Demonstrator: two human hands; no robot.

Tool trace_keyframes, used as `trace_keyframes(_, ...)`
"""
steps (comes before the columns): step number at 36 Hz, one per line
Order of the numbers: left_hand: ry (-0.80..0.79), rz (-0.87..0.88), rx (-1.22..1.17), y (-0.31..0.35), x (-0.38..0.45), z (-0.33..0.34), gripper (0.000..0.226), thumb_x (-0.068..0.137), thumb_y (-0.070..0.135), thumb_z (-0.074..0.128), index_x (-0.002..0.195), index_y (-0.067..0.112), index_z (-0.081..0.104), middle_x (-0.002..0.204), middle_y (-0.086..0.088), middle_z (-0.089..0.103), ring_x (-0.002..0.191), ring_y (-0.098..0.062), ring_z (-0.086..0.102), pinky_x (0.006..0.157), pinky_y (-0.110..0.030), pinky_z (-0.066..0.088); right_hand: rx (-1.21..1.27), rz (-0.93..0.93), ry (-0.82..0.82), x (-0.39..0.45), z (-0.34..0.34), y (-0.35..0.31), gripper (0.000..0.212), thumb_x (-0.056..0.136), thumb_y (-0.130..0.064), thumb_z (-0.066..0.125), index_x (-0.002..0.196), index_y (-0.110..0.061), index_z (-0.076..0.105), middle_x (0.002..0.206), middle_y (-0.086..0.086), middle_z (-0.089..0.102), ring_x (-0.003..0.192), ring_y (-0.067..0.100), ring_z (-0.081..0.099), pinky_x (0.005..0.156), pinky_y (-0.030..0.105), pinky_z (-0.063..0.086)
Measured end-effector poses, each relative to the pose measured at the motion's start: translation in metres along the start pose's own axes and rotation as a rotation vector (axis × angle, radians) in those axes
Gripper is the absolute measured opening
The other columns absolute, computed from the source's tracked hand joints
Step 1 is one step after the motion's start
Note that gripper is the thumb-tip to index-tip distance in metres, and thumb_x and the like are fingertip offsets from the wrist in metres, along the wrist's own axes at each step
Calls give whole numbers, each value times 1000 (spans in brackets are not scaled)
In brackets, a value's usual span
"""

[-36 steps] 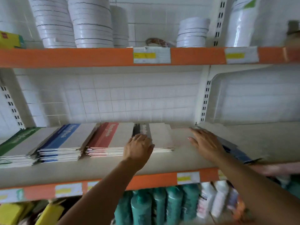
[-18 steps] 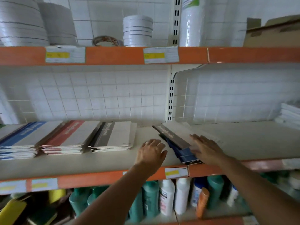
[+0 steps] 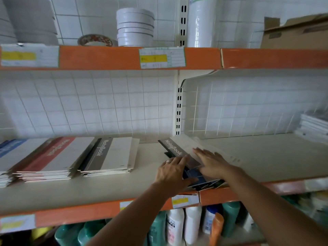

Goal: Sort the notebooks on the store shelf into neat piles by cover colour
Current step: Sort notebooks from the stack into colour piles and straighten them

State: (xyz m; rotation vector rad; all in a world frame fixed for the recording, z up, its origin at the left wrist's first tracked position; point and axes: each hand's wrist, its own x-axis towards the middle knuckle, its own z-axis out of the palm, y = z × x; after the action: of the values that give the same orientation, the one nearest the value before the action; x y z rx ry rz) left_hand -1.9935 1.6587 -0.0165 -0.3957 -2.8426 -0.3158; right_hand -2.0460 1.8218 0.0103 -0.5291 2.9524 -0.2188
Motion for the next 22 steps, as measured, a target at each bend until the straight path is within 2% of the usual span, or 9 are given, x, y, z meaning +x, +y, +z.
trace_keyframes(4, 32, -9, 11, 2, -3, 4, 75, 87, 58, 54, 148, 30, 21, 150, 4, 32, 136, -20, 32, 109, -36, 29, 5, 15, 63, 1, 7, 4, 70, 95, -39, 48, 153, -29, 9, 158, 0, 22, 141, 22, 27, 113, 39, 21)
trace_keyframes(8, 80, -39, -1, 5, -8, 9, 71, 89, 56, 52, 148, 28, 24, 150, 4, 31, 135, -19, 32, 108, -33, 28, -117, -13, 186, 0, 11, 6, 63, 95, -49, 45, 149, -28, 21, 150, 1, 37, 133, 21, 38, 106, 39, 28)
trace_keyframes(14, 159, -17, 37, 15, -14, 10, 77, 77, 68, 57, 138, 24, 39, 142, 4, 39, 131, -17, 36, 108, -30, 26, -300, -74, 328, -10, 9, 10, 58, 93, -63, 35, 136, -25, 43, 132, -2, 52, 120, 20, 46, 99, 37, 30)
trace_keyframes(18, 197, -14, 63, 24, -17, 12, 73, 73, 63, 65, 128, 20, 44, 133, 1, 45, 125, -20, 41, 107, -30, 27, -385, -137, 395, -16, 6, 16, 53, 96, -58, 31, 115, -19, 62, 113, 2, 57, 107, 19, 49, 94, 35, 32)
trace_keyframes(22, 186, -68, 67, 34, -17, 14, 58, 81, 56, 61, 122, 17, 48, 129, -2, 50, 123, -21, 44, 107, -30, 27, -190, -181, 413, -17, 11, 29, 46, 96, -54, 37, 108, -16, 60, 111, 0, 55, 102, 15, 47, 78, 28, 39)
